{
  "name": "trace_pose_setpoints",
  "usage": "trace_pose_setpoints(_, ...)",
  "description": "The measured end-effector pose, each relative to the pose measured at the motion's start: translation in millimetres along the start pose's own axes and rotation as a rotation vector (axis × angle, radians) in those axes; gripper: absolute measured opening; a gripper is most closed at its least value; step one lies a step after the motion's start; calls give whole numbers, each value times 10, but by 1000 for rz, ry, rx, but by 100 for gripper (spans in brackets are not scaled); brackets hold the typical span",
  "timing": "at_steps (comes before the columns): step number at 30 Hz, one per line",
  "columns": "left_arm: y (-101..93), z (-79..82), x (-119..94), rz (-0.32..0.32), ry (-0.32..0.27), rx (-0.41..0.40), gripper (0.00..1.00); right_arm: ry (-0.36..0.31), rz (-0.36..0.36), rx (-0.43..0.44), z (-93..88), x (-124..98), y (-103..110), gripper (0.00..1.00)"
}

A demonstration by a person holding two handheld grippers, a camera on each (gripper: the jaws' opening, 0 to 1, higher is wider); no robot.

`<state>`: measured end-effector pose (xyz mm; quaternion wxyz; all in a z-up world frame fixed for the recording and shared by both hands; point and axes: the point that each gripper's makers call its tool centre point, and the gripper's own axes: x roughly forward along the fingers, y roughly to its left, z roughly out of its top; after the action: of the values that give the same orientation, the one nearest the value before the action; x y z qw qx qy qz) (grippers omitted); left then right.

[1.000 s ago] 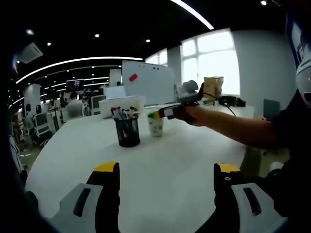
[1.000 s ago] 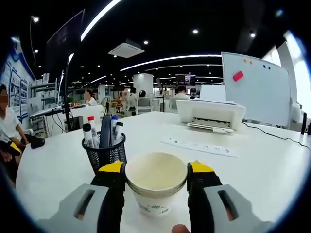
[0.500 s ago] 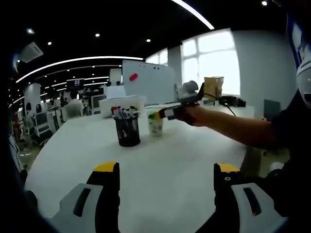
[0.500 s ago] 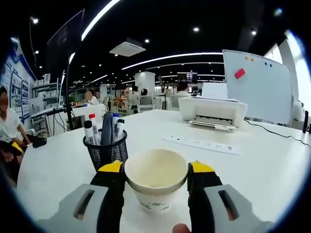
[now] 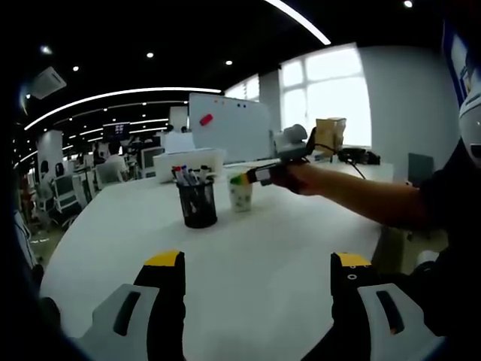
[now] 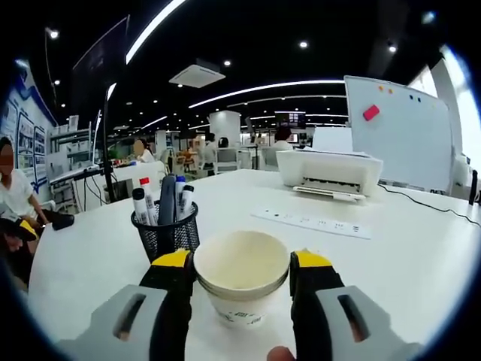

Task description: Place the scattered laser pointers and whiteboard markers into the pen holder and stack the scattered paper cups together

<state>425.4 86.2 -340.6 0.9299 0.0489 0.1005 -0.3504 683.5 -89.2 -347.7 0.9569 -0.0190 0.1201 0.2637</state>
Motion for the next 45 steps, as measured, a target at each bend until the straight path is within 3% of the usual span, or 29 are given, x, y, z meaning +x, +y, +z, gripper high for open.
trace_pose_setpoints(45,-34,59,-8,1,-8,10,82,-29,7,-48,149,-277,93,68)
